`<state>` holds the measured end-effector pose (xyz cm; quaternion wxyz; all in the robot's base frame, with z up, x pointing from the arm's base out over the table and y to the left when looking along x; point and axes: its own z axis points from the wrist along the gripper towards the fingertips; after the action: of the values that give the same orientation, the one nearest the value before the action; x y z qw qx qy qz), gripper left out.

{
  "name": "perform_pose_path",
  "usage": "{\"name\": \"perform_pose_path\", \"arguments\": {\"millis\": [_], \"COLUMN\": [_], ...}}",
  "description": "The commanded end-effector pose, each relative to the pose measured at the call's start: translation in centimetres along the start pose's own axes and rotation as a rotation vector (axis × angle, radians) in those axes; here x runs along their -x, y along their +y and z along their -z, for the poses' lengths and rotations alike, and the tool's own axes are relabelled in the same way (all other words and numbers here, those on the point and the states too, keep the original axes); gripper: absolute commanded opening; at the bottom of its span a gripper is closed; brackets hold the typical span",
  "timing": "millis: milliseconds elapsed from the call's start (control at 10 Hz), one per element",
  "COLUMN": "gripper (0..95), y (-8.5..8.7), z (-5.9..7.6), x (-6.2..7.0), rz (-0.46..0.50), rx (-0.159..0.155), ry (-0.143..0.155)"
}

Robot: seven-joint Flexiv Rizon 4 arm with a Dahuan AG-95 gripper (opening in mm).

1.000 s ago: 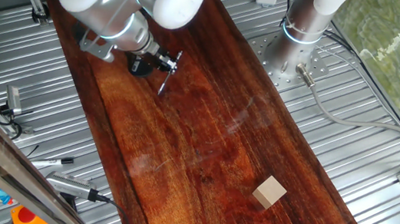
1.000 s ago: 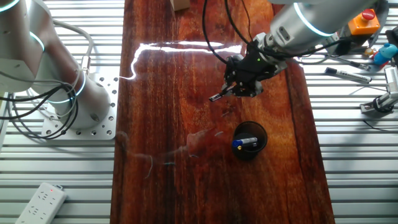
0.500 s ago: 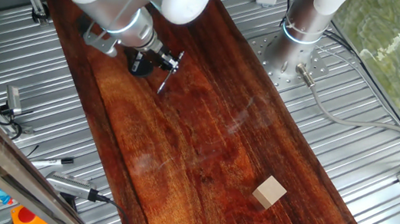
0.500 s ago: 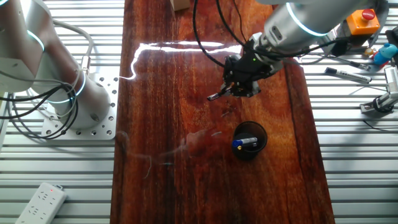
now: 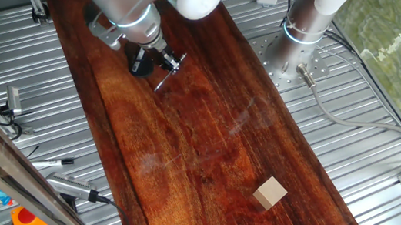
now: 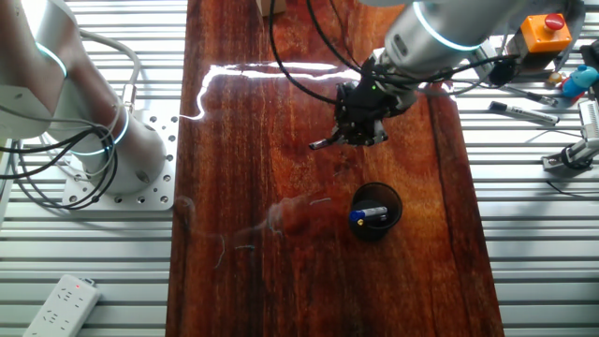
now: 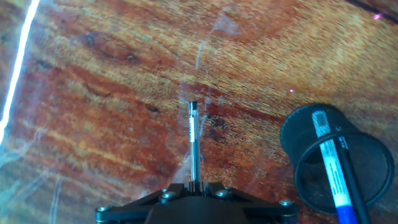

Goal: Put the pen into the pen holder

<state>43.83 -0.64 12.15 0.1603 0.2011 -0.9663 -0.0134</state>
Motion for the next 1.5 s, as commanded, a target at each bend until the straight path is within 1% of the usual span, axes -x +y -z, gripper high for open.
{"name": "perform_pose_path", "arguments": {"millis": [100, 400, 800, 1000, 1100, 1400, 1500], "gripper": [0.0, 0.0, 0.0, 0.0, 0.0, 0.0, 0.0], "y": [0.0, 0.0, 0.0, -0.1, -0.3, -3.0, -4.2], "z": [0.0, 0.0, 0.0, 0.0, 0.0, 0.9, 1.4], "x": [-0.1, -0.1, -0.1, -0.2, -0.3, -3.2, -4.8], "rz": [-0.053, -0.048, -0.023, -0.002, 0.008, 0.043, 0.041], "rx": [-0.018, -0.025, -0.054, -0.052, -0.059, -0.039, -0.033], "ry": [-0.034, -0.049, -0.019, -0.008, 0.001, 0.038, 0.044]}}
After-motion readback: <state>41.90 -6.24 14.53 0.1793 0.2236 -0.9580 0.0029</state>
